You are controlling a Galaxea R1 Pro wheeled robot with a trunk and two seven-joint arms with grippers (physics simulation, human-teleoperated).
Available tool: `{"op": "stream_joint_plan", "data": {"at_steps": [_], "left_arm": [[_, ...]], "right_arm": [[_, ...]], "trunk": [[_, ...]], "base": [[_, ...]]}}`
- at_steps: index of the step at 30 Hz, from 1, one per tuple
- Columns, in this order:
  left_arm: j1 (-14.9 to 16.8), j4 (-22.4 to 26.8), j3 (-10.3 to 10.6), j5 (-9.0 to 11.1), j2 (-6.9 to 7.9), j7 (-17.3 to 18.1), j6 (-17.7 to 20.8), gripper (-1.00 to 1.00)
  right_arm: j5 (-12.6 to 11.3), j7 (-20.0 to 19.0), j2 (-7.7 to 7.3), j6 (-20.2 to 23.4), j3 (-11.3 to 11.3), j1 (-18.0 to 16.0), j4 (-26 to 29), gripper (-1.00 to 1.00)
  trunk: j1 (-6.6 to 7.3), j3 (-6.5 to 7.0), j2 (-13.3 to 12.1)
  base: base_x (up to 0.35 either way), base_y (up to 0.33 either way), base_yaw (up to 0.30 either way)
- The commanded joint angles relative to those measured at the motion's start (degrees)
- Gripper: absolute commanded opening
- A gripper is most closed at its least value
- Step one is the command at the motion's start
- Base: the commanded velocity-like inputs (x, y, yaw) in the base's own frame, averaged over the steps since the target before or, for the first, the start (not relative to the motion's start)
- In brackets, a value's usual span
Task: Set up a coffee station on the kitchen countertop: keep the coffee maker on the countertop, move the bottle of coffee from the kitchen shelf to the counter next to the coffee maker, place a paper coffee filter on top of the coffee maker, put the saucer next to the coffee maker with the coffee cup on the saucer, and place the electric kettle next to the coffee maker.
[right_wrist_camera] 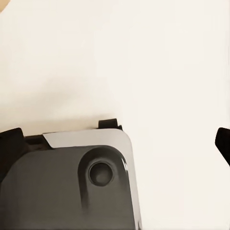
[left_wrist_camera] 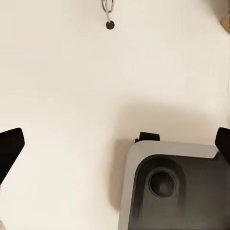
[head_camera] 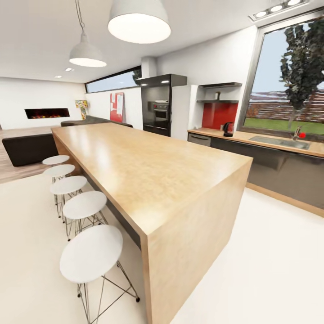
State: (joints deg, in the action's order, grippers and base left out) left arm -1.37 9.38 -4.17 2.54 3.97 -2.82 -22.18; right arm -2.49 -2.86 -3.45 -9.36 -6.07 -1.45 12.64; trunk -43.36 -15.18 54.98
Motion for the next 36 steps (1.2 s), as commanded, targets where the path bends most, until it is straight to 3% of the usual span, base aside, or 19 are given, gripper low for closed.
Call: {"op": "stream_joint_plan", "data": {"at_steps": [1, 36], "left_arm": [[-0.04, 0.11, -0.13, 0.26, -0.01, 0.09, -0.06, 1.00], [-0.04, 0.11, -0.13, 0.27, -0.10, 0.09, -0.06, 1.00]], "right_arm": [[-0.26, -0.30, 0.02, -0.22, -0.29, -0.05, -0.08, 1.00], [-0.33, -0.30, -0.02, -0.23, -0.35, -0.05, -0.25, 1.00]], "trunk": [[0.22, 0.13, -0.37], [7.91, 6.41, -14.41]], "base": [[0.000, 0.000, -0.277], [0.000, 0.000, -0.269]]}}
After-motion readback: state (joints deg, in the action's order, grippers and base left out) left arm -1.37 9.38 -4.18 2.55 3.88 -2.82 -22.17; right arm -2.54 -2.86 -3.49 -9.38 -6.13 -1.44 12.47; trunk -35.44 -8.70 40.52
